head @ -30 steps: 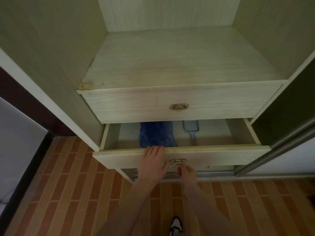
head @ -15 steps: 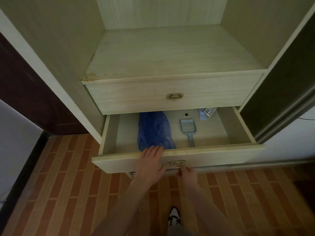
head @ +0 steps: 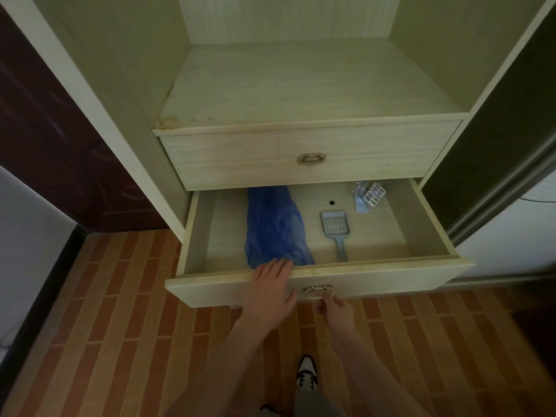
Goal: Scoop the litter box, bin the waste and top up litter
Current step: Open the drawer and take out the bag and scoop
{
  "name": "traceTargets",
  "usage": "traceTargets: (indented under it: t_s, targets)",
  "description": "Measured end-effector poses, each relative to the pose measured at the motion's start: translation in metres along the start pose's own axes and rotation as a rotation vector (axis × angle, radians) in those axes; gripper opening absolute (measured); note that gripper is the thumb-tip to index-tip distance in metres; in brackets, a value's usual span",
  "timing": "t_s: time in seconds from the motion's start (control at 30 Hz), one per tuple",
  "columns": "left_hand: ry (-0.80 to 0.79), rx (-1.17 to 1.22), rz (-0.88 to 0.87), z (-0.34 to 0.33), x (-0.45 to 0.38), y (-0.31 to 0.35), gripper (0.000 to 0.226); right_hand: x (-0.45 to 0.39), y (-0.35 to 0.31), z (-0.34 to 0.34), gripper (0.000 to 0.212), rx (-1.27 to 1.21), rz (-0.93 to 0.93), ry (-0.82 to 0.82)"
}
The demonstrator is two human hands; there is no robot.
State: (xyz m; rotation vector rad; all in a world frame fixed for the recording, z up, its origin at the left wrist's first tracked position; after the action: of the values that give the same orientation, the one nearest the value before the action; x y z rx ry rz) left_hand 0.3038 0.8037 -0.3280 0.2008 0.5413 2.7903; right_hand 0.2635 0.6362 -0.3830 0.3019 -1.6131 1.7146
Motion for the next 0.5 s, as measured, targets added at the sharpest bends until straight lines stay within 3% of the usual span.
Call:
traceTargets:
  t_s: [0.33,0.5]
  targets:
    - [0.003,-0.011,-0.038,-0.003,0.021,0.004,0.07,0.016,0.012,0.007,0.029,0.008,0.003,0.028]
    - [-0.023,-0.016,-0.032,0.0,0.026,0.008,0.074,0.029,0.024,0.023,0.034,0.134,0.025,-0.01]
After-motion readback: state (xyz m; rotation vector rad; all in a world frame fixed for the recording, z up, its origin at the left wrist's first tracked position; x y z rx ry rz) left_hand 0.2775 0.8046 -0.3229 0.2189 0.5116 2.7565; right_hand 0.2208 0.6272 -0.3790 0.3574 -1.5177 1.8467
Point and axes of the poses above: each hand's wrist, its own x-axis away from the middle knuckle, its own z-axis out of the back of the hand, y = z × x, the point moved 2 cm from there along -x, towards the middle knuckle, and after that the axes turned 8 degrees about x, right-handed, at the moved point
